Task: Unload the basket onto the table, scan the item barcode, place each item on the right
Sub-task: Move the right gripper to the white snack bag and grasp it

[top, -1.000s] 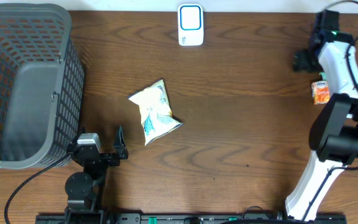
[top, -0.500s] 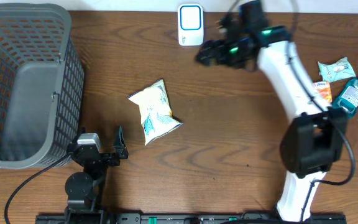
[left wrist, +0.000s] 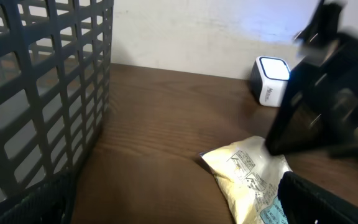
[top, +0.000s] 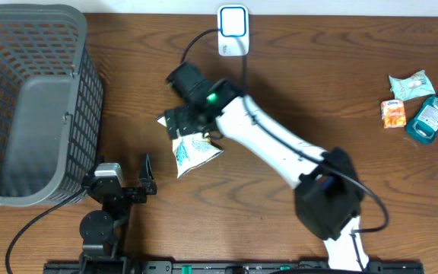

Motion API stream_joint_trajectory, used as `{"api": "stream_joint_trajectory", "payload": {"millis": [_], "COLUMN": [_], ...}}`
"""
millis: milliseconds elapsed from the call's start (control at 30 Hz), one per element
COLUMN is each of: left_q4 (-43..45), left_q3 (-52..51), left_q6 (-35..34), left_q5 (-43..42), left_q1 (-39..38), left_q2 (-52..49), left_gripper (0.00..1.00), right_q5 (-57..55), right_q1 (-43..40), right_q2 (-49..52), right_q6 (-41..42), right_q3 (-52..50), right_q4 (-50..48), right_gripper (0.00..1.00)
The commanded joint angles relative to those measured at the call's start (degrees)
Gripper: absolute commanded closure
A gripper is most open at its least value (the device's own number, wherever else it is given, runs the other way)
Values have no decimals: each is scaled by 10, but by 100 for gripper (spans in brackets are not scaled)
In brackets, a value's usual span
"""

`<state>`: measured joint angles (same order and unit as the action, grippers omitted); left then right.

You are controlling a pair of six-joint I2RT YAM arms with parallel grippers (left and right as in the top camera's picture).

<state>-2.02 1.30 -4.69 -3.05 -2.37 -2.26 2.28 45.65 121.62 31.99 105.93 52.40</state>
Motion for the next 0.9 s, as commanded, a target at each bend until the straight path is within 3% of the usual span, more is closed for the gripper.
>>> {"api": "stream_joint_trajectory", "payload": {"millis": [0,167,267,467,567,700,867], "left_q4": [-17,-17,-17,-17,-17,-17,-17], "left_q3": [-11,-11,-11,-11,-11,-11,-11], "left_q6": [-3,-3,-3,-3,-3,-3,-3], "left_q5": [1,1,1,1,1,1,1], "left_q1": [-1,-1,-1,-1,-1,-1,-1], "left_q2": [2,2,2,2,2,2,2], "left_gripper": [2,2,2,2,2,2,2], "right_q5": [-83,-75,-58,-53,-29,132,452], "right_q1": [33,50,50,32,7,-50,-138], "right_q2": [51,99,111,87,55,4,-22], "right_q6": [42,43,44,44,36,-75,-283], "right_q3": [-1,-1,-1,7,12,12,12], "right_q4": [-7,3,25,79,108,117,160], "right_gripper": [1,4,23,80,97,99,96]}}
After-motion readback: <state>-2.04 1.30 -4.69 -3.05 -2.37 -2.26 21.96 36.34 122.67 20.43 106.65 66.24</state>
